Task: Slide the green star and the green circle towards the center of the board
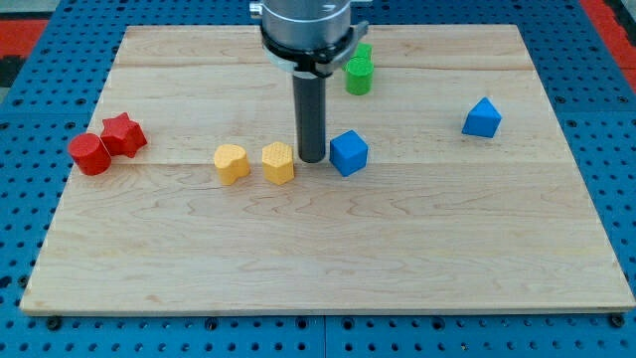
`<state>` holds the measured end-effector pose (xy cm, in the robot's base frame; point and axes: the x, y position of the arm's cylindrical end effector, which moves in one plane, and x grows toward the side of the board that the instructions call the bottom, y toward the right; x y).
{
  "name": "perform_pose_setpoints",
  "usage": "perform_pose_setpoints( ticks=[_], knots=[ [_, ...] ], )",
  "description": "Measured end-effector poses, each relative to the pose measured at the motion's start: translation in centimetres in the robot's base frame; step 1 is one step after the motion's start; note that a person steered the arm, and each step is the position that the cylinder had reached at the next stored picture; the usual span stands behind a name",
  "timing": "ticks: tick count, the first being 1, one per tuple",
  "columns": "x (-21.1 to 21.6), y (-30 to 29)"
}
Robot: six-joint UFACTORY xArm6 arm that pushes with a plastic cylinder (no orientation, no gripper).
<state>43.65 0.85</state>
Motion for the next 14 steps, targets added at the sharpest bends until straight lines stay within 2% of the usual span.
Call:
perform_pose_setpoints(
  ticks=[2, 4, 7, 8, 9, 11, 12, 13, 14],
  knots=[
    [-1.2, 15.2],
    [1.8, 10.0],
    [2.0, 10.0],
    [0.4, 9.0],
    [-4.4, 7.5],
    [-19.6, 11.0],
    [-21.1, 4.0],
    [-19.1, -1.2],
    [-16.4, 1.7]
  ],
)
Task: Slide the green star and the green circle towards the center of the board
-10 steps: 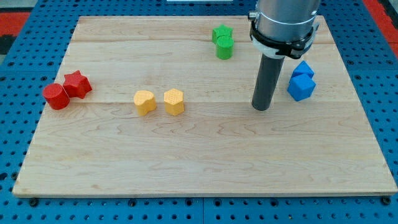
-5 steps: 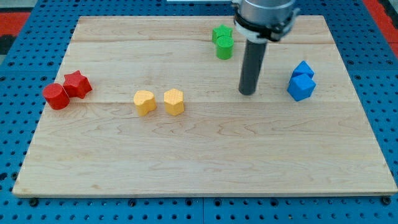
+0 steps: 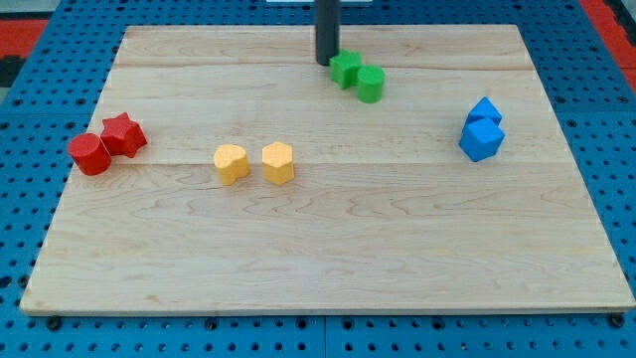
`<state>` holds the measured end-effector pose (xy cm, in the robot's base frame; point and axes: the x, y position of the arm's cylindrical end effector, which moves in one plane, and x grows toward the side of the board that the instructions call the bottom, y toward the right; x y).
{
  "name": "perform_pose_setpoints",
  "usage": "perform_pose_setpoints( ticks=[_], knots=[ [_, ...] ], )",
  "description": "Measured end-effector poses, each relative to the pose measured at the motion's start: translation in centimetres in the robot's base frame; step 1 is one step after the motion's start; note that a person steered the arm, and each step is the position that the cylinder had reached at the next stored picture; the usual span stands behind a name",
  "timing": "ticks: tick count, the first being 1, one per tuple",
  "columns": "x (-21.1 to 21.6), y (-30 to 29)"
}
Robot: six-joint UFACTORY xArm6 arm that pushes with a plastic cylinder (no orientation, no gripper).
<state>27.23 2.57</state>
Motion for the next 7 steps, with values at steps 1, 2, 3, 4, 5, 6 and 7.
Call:
perform_pose_setpoints(
  ticks=[1, 2, 3, 4, 5, 6, 7],
  knots=[
    [2.0, 2.7],
    [3.5, 5.2],
    [0.4, 5.8],
    [1.1, 9.6],
    [5.3, 11.0],
    [10.0, 11.2],
    [13.3, 9.6]
  ],
)
